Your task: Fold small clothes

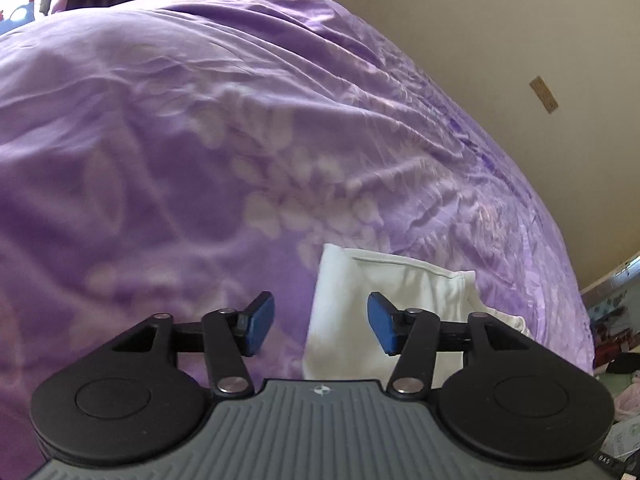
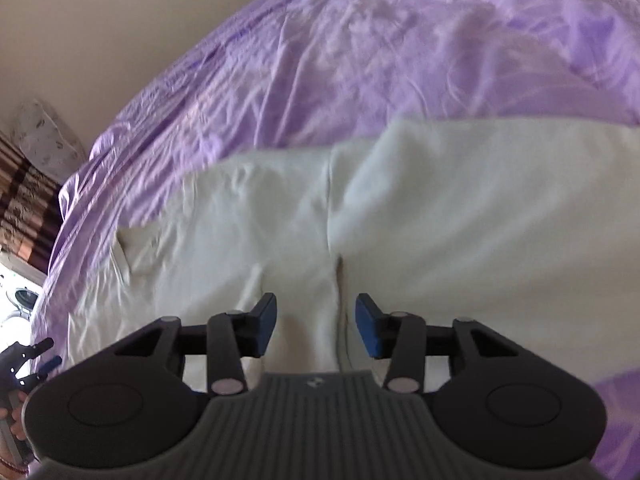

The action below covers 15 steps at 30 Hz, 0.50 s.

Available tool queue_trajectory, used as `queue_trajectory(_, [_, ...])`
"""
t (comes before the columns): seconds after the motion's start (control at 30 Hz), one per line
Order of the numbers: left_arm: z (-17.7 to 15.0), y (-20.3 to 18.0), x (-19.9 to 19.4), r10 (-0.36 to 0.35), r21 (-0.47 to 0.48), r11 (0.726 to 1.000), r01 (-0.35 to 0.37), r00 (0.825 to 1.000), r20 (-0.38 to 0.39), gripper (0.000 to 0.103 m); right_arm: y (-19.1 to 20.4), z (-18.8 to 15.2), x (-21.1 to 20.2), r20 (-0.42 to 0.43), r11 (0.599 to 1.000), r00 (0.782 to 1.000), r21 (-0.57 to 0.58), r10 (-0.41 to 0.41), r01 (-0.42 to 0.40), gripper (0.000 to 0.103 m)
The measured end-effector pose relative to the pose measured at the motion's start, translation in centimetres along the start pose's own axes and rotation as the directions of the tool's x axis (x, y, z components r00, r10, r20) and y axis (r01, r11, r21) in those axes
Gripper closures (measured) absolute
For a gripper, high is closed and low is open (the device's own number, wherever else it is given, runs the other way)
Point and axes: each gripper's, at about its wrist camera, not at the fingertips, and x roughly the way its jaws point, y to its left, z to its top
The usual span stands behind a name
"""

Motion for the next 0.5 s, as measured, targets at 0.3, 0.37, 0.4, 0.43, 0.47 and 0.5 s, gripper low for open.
queue_trajectory(0.3, [-0.2,-0.6,3.4,0.041,0.021,0.999,-0.041,0.999,0.029,0.08,0.1,1.7,3.0,0.009,1.0,1.0,0.002,0.009,-0.009,0.081])
queue_trajectory(0.37, [-0.2,-0.7,3.4,0.024,0.012,1.0,-0.025,0.999,0.027,0.099,0.3,1.7,3.0,0.023,1.0,1.0,-0.024,-0.007,0.008,0.1])
queue_trajectory(0.4, [-0.3,-0.9,3.0,0.017,0.022,1.0,-0.018,0.999,0.051,0.1,0.4,1.6,2.8,0.033,0.999,0.999,-0.043,-0.012,0.013,0.103])
queue_trajectory(0.43, [-0.5,-1.2,2.5,0.013,0.044,0.999,-0.017,0.997,0.074,0.1,0.5,1.5,2.6,0.045,0.998,0.999,-0.062,-0.008,0.011,0.103])
queue_trajectory(0.47, [-0.7,-1.6,1.8,0.008,0.063,0.998,-0.014,0.995,0.104,0.1,0.6,1.4,2.3,0.059,0.997,0.998,-0.078,-0.003,0.008,0.103])
queue_trajectory(0.5, [-0.7,-1.8,1.2,-0.003,0.076,0.997,-0.007,0.992,0.125,0.101,0.8,1.3,1.7,0.075,0.995,0.997,-0.097,0.003,0.004,0.103])
